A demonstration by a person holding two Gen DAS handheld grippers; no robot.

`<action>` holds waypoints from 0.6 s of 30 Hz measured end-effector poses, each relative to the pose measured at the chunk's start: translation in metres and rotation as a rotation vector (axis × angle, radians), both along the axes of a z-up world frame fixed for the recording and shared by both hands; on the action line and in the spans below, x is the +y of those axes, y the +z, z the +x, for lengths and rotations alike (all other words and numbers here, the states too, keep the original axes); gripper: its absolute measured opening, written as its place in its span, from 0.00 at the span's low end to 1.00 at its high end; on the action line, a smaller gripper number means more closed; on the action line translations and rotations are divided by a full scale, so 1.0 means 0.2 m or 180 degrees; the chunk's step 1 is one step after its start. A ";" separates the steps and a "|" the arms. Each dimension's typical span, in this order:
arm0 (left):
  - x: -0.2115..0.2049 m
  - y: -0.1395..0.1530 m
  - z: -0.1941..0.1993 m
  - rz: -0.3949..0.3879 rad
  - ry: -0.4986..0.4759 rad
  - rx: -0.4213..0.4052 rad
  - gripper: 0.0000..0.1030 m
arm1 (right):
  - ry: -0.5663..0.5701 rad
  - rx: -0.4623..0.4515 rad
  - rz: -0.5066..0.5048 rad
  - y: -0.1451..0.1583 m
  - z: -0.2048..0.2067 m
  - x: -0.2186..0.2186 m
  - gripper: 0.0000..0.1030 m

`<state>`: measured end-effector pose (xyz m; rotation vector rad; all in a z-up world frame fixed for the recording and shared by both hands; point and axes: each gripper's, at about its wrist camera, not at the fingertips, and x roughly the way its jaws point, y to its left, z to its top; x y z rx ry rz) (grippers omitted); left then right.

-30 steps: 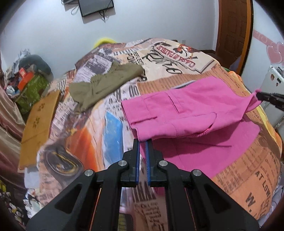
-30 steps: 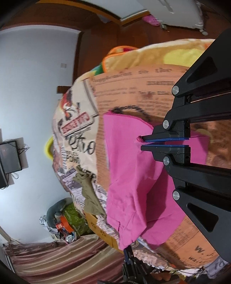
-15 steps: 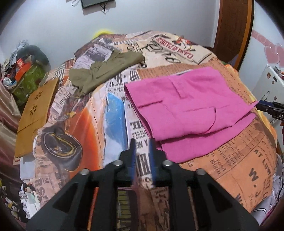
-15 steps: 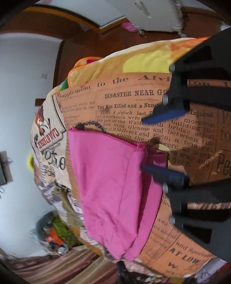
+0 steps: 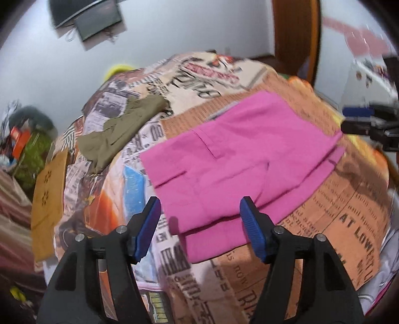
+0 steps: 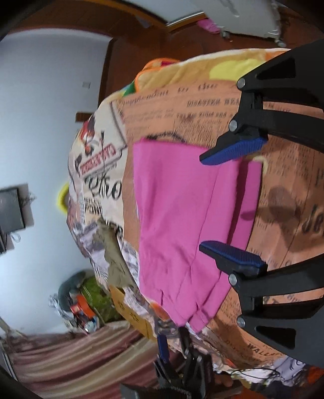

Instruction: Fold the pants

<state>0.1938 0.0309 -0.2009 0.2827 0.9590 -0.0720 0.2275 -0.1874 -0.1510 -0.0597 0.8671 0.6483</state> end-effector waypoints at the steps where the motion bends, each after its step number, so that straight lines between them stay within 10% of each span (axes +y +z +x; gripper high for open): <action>1: -0.03 -0.03 0.01 0.0065 -0.0058 0.0057 0.64 | 0.0064 0.0005 -0.0022 -0.01 -0.01 0.04 0.59; 18: -0.12 -0.16 0.13 0.0213 -0.0261 0.0226 0.72 | 0.0552 0.0128 -0.0292 -0.15 -0.05 0.31 0.59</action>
